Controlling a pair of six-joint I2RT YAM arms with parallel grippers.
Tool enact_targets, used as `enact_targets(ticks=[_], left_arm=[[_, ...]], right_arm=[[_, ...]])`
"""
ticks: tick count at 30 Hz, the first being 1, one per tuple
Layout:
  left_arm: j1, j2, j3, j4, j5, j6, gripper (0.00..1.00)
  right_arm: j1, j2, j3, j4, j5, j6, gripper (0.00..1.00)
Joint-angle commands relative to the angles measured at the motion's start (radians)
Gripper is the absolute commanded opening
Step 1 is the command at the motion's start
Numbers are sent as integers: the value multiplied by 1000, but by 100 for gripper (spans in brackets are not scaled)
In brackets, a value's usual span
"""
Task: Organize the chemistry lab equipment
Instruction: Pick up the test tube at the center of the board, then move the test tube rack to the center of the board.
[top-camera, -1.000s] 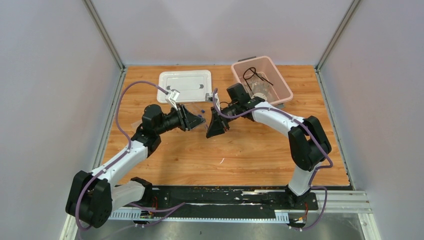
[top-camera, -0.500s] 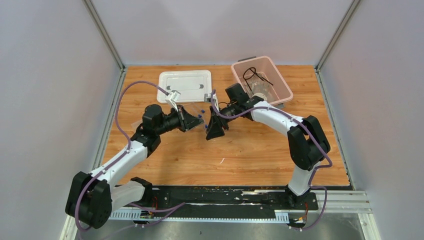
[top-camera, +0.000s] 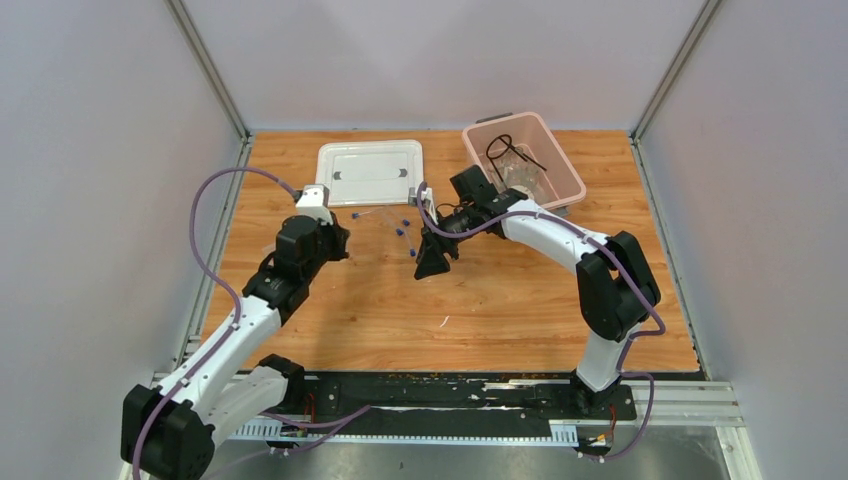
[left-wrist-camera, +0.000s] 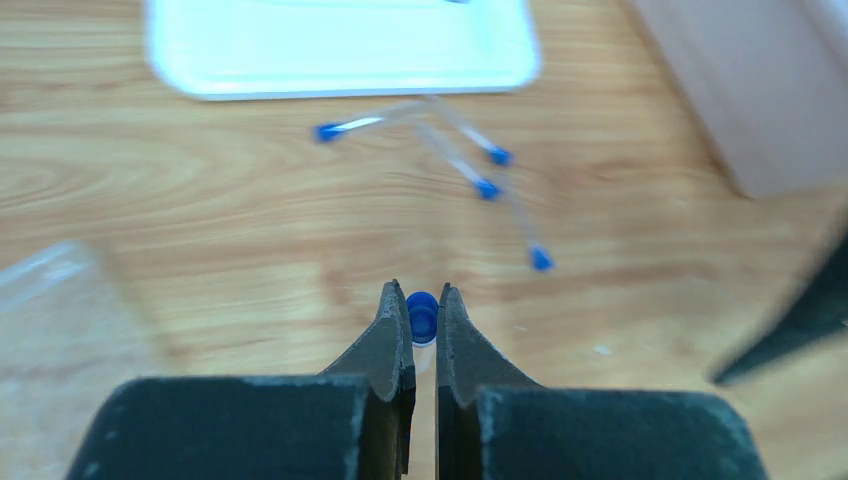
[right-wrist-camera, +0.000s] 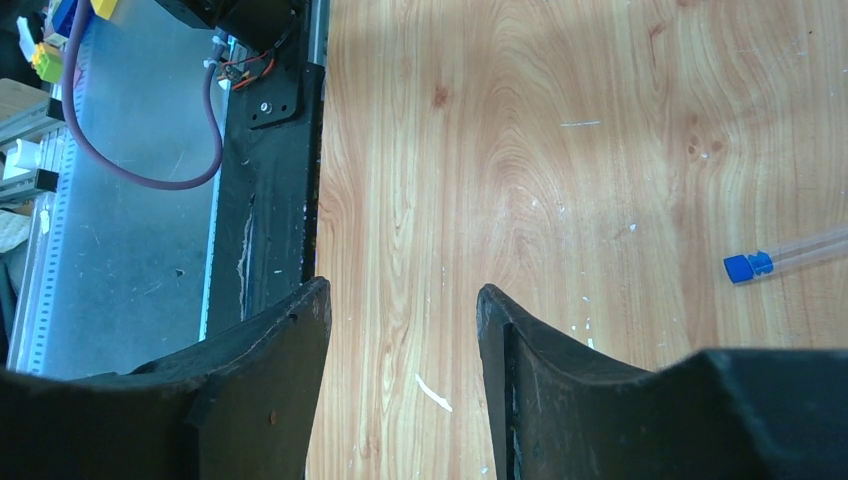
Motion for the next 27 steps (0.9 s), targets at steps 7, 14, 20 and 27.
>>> enact_targets(ticks=[7, 14, 20, 27], left_arm=[[36, 52, -45, 139, -688, 24, 0], [138, 167, -23, 239, -717, 18, 0], [188, 246, -33, 332, -707, 24, 0], [248, 347, -43, 457, -690, 32, 0]], right_arm=[[4, -37, 43, -23, 2, -46, 56], [3, -46, 43, -27, 1, -52, 56], [3, -47, 43, -29, -1, -53, 55], [3, -46, 44, -32, -2, -55, 55]])
